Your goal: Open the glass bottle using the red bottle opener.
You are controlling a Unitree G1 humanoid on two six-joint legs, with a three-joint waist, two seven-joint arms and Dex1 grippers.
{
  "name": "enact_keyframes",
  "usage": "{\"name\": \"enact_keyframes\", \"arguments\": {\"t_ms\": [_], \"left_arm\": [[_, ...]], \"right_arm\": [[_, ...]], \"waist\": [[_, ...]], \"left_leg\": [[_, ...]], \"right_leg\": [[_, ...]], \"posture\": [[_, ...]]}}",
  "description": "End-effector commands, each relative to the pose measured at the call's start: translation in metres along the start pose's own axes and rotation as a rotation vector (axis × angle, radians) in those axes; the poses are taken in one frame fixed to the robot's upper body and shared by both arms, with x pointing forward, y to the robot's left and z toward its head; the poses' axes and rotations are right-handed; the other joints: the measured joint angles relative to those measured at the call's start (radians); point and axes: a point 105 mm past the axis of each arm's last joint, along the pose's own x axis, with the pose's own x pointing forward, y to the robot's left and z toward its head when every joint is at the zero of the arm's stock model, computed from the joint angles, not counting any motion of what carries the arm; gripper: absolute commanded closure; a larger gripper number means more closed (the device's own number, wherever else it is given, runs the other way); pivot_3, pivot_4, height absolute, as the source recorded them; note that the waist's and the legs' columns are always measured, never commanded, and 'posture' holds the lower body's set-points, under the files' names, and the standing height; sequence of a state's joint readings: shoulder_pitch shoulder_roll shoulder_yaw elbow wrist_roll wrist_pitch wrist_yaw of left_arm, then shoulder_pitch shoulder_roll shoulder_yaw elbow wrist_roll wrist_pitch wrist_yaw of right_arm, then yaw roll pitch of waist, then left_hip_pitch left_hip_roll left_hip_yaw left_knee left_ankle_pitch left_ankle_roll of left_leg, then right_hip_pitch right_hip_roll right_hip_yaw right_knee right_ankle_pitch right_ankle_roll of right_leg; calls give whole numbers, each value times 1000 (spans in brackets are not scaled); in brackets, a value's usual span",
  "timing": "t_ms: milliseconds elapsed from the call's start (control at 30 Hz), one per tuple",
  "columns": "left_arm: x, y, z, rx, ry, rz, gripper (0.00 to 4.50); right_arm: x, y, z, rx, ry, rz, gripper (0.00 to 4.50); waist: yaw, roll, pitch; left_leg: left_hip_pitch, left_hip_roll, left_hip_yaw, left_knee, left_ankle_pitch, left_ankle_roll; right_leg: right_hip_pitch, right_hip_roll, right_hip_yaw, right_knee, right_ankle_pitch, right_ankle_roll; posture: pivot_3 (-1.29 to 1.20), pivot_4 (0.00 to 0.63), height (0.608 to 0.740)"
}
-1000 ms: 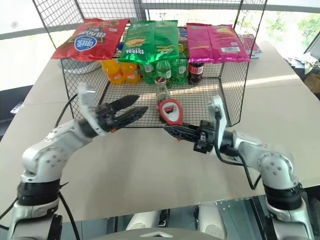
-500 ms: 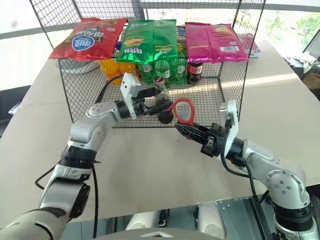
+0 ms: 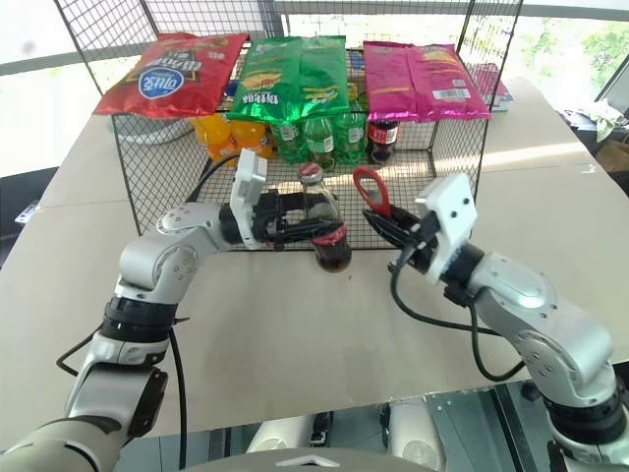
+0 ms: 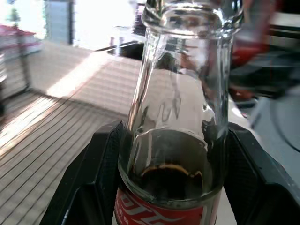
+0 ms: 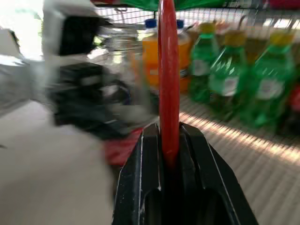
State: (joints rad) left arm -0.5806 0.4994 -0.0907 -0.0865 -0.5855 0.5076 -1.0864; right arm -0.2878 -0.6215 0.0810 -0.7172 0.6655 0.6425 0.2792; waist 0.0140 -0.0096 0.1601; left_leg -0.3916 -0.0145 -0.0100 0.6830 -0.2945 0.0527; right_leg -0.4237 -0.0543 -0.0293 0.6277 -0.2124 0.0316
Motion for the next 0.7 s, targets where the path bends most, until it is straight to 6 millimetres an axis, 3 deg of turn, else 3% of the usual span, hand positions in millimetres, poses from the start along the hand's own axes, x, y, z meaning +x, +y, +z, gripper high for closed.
{"name": "enact_keyframes", "arguments": {"t_ms": [33,100,200,300,433,700], "left_arm": [[7,-13,-5,63,14,-29,2141],[8,-15,-16,72,41,-26,2141],[9,-15,-31,76,64,-6,2141],[10,-14,-37,100,75,-3,2141],[12,-10,-40,99,66,12,2141],[10,-3,-38,112,63,32,2141]], "right_arm": [[11,-6,-1,-238,-10,-55,4500],[17,-10,1,-309,-40,-97,4500],[21,-1,-7,-490,-46,-65,4500],[21,4,-15,-554,-49,-40,4500],[17,12,-23,-618,-70,-7,4500],[8,7,-8,-653,-137,-97,4500]], "waist": [[1,0,0],[0,0,0],[1,0,0],[1,0,0],[2,0,0],[1,0,0]], "left_leg": [[0,0,0,0,0,0],[0,0,1,0,0,0],[-1,0,0,1,0,0],[-1,0,0,1,0,0],[1,-1,1,3,0,0],[10,0,1,3,0,0]], "right_leg": [[0,0,0,0,0,0],[0,0,0,0,0,0],[0,0,0,0,0,0],[0,0,0,0,0,0],[1,0,0,0,0,0],[11,0,1,1,0,0]], "posture": [[0,150,740],[0,150,740],[0,150,740],[0,150,740],[0,150,740],[0,150,740]]}}
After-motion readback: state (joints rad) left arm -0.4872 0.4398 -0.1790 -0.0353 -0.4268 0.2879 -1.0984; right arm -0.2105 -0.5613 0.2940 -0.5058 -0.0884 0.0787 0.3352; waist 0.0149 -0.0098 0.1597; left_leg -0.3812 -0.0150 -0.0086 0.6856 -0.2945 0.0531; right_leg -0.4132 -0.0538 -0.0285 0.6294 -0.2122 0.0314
